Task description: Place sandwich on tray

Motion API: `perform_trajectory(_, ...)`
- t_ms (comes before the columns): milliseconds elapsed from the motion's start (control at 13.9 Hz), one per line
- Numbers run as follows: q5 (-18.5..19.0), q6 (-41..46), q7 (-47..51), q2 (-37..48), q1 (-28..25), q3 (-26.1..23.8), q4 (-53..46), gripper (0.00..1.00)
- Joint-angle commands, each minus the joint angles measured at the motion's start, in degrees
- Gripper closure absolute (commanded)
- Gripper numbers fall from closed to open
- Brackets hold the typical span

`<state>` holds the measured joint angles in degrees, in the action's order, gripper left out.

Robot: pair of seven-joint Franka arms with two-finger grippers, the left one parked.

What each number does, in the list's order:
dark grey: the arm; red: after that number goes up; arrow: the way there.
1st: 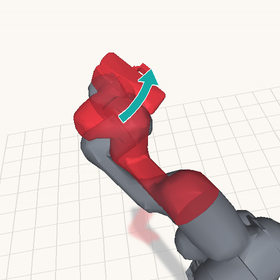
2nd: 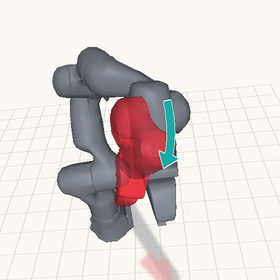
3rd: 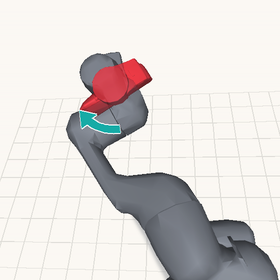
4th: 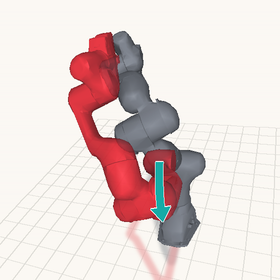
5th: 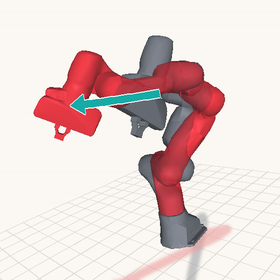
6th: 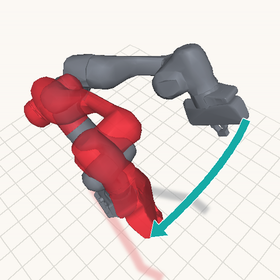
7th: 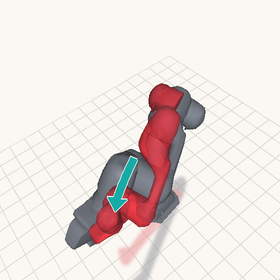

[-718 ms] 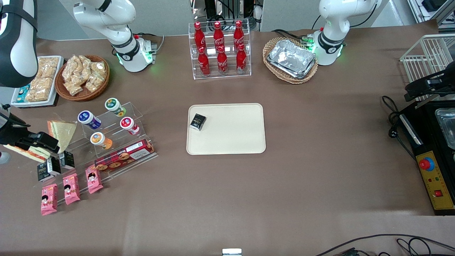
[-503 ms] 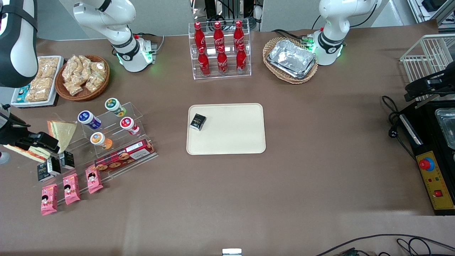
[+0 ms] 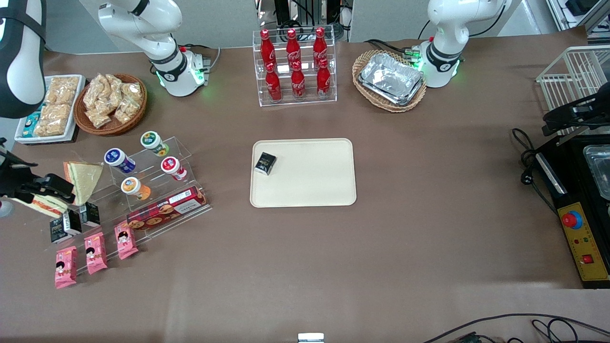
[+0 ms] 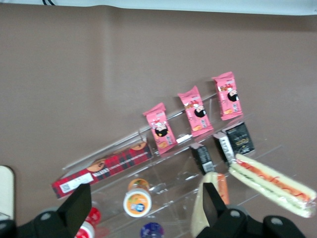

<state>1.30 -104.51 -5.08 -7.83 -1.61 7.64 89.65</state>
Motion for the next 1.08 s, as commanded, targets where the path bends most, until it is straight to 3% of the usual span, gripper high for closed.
perform_trajectory(0, -1.8, 3.2, -11.1, 0.6, 0.6, 3.5, -0.8, 0.00)
perform_trajectory(287, -2.7, 4.4, -23.4, 1.6, 0.6, 8.9, -0.8, 0.00)
perform_trajectory(790, -3.1, 5.8, -46.1, 2.1, 0.6, 13.8, -0.6, 0.00)
perform_trajectory(1005, -3.1, 5.8, -51.2, 1.9, 0.6, 15.7, -0.6, 0.00)
